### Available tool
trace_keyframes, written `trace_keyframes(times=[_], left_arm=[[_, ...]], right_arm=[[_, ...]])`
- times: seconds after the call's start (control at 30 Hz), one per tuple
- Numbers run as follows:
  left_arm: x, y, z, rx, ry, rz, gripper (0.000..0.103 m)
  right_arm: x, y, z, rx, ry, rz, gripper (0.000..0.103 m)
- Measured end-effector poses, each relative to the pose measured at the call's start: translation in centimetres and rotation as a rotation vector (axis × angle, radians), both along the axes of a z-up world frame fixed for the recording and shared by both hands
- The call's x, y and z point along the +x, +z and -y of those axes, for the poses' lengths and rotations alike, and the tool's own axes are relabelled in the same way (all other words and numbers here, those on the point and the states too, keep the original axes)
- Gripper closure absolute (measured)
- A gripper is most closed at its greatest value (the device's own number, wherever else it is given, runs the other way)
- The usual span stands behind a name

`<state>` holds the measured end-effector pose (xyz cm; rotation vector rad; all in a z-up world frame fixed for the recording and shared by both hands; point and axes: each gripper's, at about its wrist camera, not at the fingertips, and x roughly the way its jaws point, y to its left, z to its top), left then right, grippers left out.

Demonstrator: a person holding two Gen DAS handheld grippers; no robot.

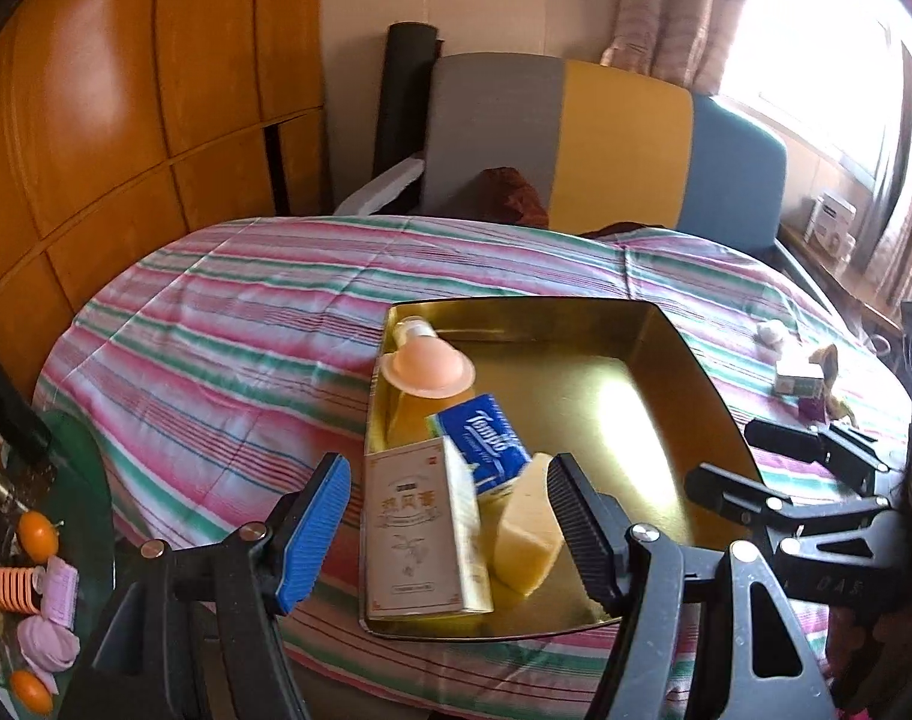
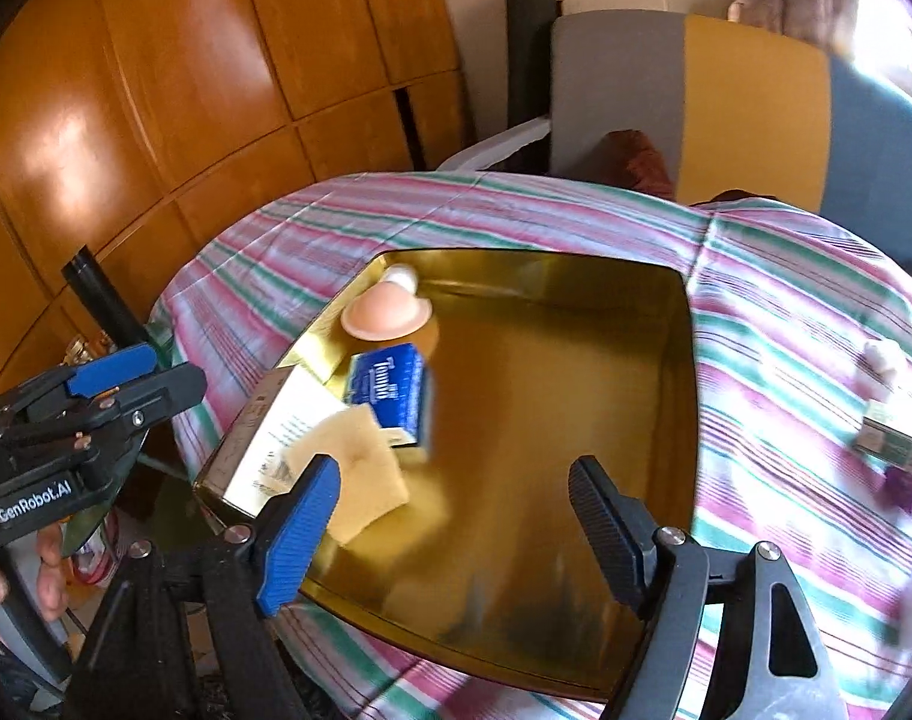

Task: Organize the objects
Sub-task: 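Place the yellow sponge into the gold tray and open the right gripper, then grasp the green-and-white carton with the left gripper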

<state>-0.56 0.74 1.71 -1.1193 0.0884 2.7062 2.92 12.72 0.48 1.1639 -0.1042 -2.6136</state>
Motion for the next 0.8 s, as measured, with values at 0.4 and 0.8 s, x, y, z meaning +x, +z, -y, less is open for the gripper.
trace_keyframes(times=[0.4, 0.8], left_arm=[[0.4, 0.7, -5.6, -0.036, -0.138, -0.012, 0.034], [0.2, 1.0, -13.8, -0.057, -0.32, 0.0, 0.034]], right_arm=[[1.7, 0.7, -8.5, 0.054, -0.173, -0.013, 0.014], [4.4, 2.0, -24.5, 0.157, -0.511, -0.023, 0.011]])
